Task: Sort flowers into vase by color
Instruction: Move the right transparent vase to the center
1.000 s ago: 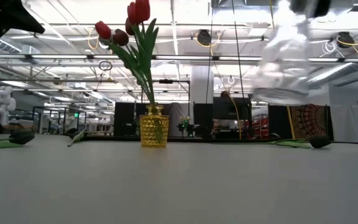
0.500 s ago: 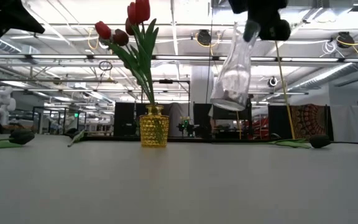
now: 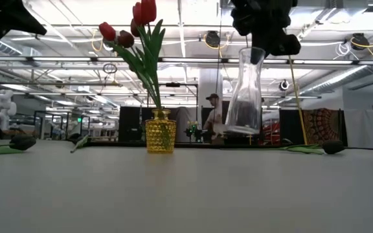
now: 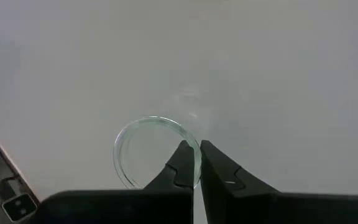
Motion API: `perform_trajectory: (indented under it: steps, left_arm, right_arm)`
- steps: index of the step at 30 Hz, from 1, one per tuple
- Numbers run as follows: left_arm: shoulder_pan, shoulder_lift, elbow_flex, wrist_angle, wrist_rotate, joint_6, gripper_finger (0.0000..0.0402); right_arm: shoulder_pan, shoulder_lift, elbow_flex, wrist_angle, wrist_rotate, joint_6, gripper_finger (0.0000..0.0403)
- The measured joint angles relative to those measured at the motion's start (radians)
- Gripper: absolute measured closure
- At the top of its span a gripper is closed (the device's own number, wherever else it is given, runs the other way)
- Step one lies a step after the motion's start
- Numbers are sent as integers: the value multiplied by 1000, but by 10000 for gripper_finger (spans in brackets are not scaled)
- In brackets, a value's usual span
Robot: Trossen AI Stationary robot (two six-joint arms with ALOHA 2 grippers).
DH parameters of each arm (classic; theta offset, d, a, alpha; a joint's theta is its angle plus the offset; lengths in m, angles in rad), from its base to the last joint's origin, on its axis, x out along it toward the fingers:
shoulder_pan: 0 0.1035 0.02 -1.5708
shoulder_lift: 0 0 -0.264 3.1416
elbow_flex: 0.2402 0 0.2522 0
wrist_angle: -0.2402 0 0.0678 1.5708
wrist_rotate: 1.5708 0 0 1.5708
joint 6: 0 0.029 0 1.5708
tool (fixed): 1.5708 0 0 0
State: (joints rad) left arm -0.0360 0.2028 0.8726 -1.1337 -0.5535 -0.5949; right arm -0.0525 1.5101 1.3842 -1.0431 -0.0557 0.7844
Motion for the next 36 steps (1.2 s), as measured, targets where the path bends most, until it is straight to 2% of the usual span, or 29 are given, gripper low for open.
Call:
perform_trajectory:
  steps: [7,20,36]
  left_arm:
    - [0,0,0,0,0,0,381]
    - [0,0,0,0,0,0,381]
    - [0,0,0,0,0,0,381]
  right_arm:
    - [-8,42,0,0,32,115,402]
    - [-34,56,0,-113,108,248,403]
    - [-33,56,0,-94,137,222,403]
